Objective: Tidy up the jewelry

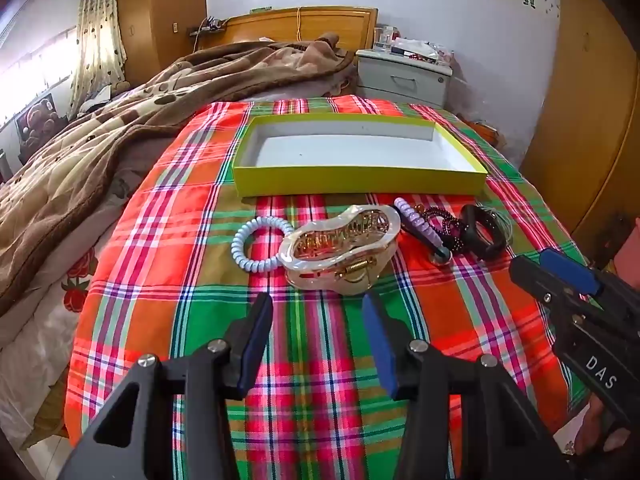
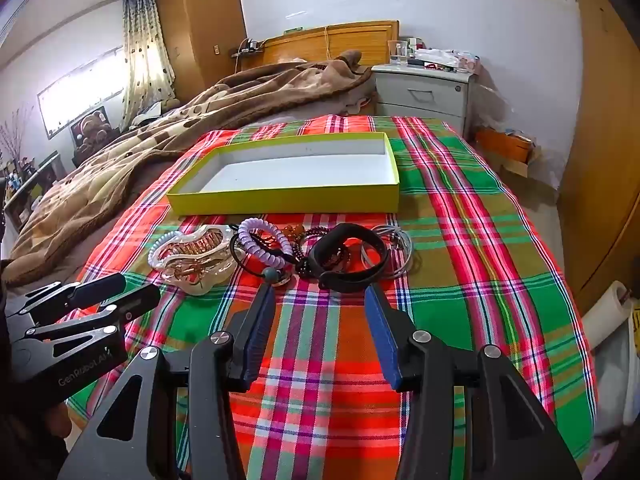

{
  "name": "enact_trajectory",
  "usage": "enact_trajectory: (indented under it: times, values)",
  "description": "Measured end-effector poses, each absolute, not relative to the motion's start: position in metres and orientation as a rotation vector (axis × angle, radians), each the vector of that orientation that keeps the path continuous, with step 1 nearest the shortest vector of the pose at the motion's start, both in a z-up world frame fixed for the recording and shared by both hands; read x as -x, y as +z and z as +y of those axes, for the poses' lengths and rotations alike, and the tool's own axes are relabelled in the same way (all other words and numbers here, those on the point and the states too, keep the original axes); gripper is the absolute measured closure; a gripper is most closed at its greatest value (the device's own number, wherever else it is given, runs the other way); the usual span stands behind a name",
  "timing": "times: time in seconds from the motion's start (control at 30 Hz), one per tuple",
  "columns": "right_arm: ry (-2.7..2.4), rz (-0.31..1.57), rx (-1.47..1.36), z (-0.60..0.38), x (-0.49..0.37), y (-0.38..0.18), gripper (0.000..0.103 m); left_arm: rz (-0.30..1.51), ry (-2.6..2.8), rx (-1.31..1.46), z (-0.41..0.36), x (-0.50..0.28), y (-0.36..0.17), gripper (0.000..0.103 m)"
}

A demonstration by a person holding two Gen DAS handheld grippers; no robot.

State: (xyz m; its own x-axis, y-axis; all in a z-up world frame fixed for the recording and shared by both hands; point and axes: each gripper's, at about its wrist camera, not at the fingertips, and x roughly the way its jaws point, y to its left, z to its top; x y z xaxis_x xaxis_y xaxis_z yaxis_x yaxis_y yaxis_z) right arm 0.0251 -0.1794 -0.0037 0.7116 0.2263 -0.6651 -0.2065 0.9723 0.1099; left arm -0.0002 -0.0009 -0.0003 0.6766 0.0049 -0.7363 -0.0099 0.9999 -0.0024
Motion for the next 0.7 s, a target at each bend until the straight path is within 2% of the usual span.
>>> enact_trajectory:
  times: [0.7]
  values:
    - [0.232, 0.736, -0.022, -0.179, -0.027, -0.002, 0.056, 0.865, 0.006, 0.042, 0.004, -0.005, -0.004, 0.054]
